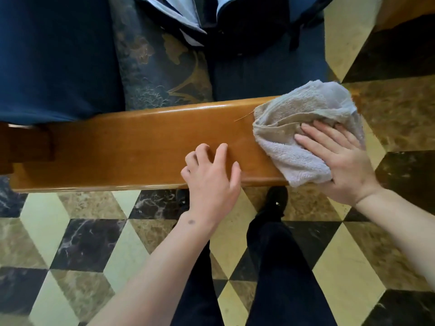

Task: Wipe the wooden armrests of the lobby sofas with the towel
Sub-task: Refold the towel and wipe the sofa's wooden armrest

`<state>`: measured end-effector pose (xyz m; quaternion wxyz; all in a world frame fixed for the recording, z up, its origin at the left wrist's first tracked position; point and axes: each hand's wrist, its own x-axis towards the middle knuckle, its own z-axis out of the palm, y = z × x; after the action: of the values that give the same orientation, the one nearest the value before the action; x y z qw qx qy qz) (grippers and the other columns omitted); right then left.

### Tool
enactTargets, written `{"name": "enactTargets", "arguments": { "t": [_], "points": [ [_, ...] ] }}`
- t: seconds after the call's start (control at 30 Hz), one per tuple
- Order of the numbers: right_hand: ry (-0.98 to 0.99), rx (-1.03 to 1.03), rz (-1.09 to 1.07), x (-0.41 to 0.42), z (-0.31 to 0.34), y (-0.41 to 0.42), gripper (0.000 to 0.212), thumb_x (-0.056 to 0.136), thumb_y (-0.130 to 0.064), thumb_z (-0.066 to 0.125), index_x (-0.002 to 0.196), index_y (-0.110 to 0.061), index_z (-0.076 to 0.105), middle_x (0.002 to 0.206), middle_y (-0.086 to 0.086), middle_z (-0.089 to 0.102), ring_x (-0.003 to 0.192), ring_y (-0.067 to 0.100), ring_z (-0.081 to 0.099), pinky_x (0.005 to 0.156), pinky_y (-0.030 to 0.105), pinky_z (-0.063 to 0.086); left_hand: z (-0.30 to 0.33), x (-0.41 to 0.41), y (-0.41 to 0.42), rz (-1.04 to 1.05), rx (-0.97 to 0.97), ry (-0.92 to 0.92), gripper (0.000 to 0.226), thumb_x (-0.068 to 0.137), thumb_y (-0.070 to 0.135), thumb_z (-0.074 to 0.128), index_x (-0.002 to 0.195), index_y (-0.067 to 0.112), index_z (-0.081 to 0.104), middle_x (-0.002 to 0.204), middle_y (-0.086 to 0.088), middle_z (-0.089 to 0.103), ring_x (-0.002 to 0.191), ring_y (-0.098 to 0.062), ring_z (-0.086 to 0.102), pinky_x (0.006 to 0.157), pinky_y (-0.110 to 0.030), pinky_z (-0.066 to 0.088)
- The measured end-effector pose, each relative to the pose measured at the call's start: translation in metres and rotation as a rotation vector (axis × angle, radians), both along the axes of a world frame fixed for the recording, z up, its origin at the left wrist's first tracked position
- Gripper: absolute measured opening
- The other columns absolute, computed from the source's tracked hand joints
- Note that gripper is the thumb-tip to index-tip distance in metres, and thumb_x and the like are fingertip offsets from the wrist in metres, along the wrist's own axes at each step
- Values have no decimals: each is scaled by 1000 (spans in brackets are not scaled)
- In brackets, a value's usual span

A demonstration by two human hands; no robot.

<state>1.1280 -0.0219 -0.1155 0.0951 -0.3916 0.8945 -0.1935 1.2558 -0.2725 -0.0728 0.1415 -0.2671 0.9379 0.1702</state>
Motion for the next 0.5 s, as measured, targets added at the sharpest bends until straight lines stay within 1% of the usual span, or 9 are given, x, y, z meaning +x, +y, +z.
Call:
{"name": "enactTargets", "arguments": {
  "t": [0.1,0.2,0.3,0.37,0.4,0.43,0.5],
  "points": [
    [-23,-89,-464,40,1,-31,59,92,-36,47,148,-19,51,158,3,46,150,24,35,127,42,15,-1,-1,4,10,18,5,46,97,48,44,136,25,47,137,-8,42,125,-32,35,97,-52,39],
    [-25,-73,-915,76,8,-93,65,89,-32,47,151,-15,45,162,3,39,153,24,28,128,41,7,-2,5,-5,-9,46,54,45,94,43,49,134,23,49,135,-6,44,122,-30,38,95,-50,41],
    [-46,-56,-1234,91,12,-165,62,97,-31,49,154,-11,39,165,9,33,154,29,24,127,50,12,-8,19,-27,-16,46,87,45,89,38,53,131,21,53,132,-5,49,120,-29,41,91,-48,44],
    [-65,-61,-1359,95,14,-207,61,101,-32,50,155,-10,37,165,11,32,154,31,24,126,52,14,-12,28,-48,6,37,114,46,88,36,54,131,20,52,131,-5,50,119,-29,41,92,-47,43],
    [-79,-53,-1371,101,13,-230,61,101,-33,49,156,-10,36,166,11,31,155,31,23,126,52,14,-14,36,-65,32,32,122,46,87,36,54,130,20,51,131,-5,50,120,-28,41,92,-46,43],
    [-84,-46,-1349,110,13,-248,61,102,-33,48,157,-10,34,166,11,29,155,30,21,127,52,13,-14,44,-81,57,32,117,45,88,35,54,130,20,51,131,-5,50,120,-28,41,94,-46,43],
    [-87,-11,-1240,134,9,-286,63,100,-31,49,158,-12,32,168,9,26,156,28,18,127,52,10,-16,64,-121,118,17,110,44,89,34,53,131,20,50,132,-5,49,123,-27,40,99,-47,42]
  ]
}}
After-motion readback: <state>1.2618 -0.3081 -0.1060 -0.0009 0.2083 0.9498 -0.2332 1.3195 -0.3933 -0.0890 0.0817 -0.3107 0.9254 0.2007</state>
